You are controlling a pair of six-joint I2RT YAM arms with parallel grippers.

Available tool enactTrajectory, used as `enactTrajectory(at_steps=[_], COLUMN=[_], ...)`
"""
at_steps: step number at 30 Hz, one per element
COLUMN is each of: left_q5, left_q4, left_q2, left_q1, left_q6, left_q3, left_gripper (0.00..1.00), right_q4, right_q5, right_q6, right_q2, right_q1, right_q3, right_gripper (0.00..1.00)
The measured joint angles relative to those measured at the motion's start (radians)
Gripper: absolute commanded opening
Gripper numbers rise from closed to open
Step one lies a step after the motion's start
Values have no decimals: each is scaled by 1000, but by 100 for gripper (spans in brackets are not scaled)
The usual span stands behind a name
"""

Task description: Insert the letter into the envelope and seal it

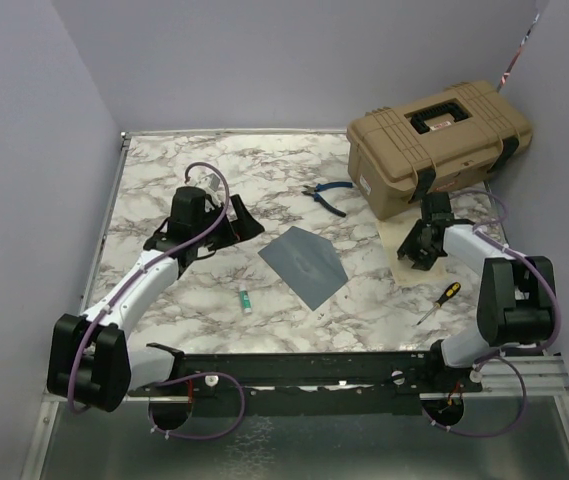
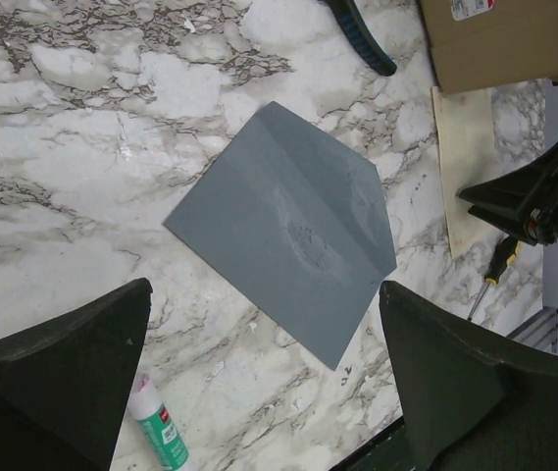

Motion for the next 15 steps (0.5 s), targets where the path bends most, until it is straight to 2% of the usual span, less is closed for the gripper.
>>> enactTrajectory(at_steps=[7, 15], left_q5=[-119, -126], left_q4=[0, 24], left_q2=[8, 62], left_q1=[-53, -91], left_q6=[-84, -132], left_q3=[5, 86], left_gripper=[99, 99], right_q4=[5, -24], right_q5=[-59, -236], right_q6=[-4, 33], right_q2=[-69, -201], right_q1=[11, 39], right_q3=[-72, -191], right_gripper=[48, 50])
